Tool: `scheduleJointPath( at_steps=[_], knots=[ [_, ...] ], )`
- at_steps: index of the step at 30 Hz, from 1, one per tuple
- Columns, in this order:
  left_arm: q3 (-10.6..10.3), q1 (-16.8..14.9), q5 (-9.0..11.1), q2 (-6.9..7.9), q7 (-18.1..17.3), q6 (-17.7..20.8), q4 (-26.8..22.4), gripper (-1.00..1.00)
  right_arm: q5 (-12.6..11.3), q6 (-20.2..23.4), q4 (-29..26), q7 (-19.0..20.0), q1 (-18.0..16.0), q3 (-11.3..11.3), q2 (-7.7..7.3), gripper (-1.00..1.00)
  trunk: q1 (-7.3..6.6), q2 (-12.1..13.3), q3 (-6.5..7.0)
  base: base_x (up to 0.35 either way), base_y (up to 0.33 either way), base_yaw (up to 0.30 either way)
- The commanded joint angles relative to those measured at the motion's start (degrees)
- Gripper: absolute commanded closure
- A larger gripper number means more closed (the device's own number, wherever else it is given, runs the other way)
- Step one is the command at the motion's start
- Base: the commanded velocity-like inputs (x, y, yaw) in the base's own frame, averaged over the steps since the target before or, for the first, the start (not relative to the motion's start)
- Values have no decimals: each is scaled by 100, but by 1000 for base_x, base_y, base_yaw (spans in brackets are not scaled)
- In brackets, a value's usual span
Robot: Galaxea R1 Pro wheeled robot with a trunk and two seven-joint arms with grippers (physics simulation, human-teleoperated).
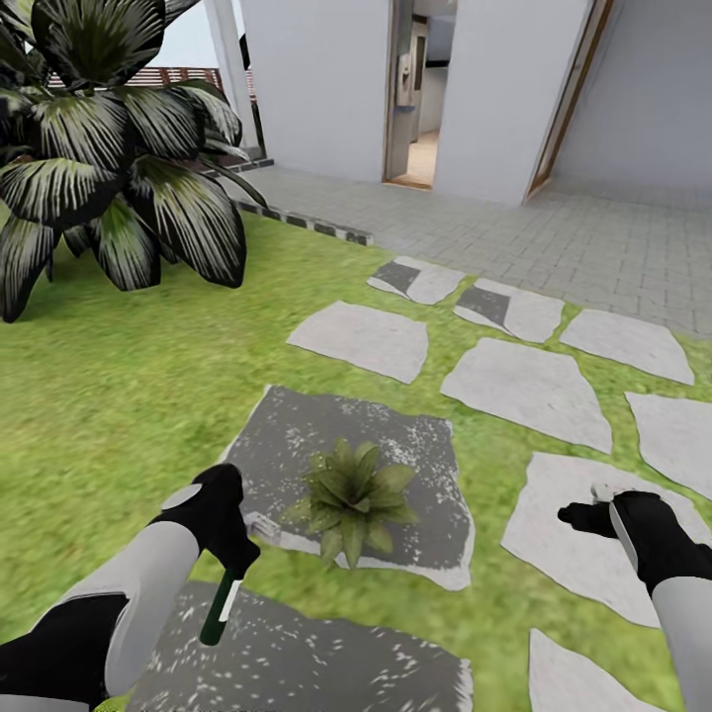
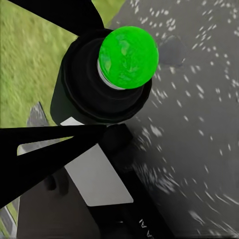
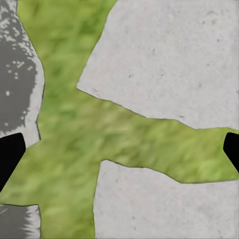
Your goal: Pick up the pesticide atomizer in the garden and spray insectifuge to fully cover both potted plants in the garden.
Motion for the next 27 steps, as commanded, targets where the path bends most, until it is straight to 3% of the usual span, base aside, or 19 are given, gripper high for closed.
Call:
scheduleJointPath(
  at_steps=[1,10,20,27],
  knots=[
    [43,-2,-71,-17,-39,31,-10,100,60,20,-6,50,-4,-18,2,-100,-1,-2,-5,0,-159,20],
    [43,-2,-71,-35,-39,31,-18,100,69,17,-13,57,-2,-18,2,-100,-1,-2,-5,-76,-285,9],
    [43,-2,-71,-36,-39,31,-16,100,63,17,-11,58,-2,-18,2,-100,-1,-2,-5,-95,-296,172],
    [59,-2,-86,-28,-16,31,-13,100,53,11,-15,59,-2,-43,2,-100,-1,-2,-5,-13,-51,7]
  ],
)
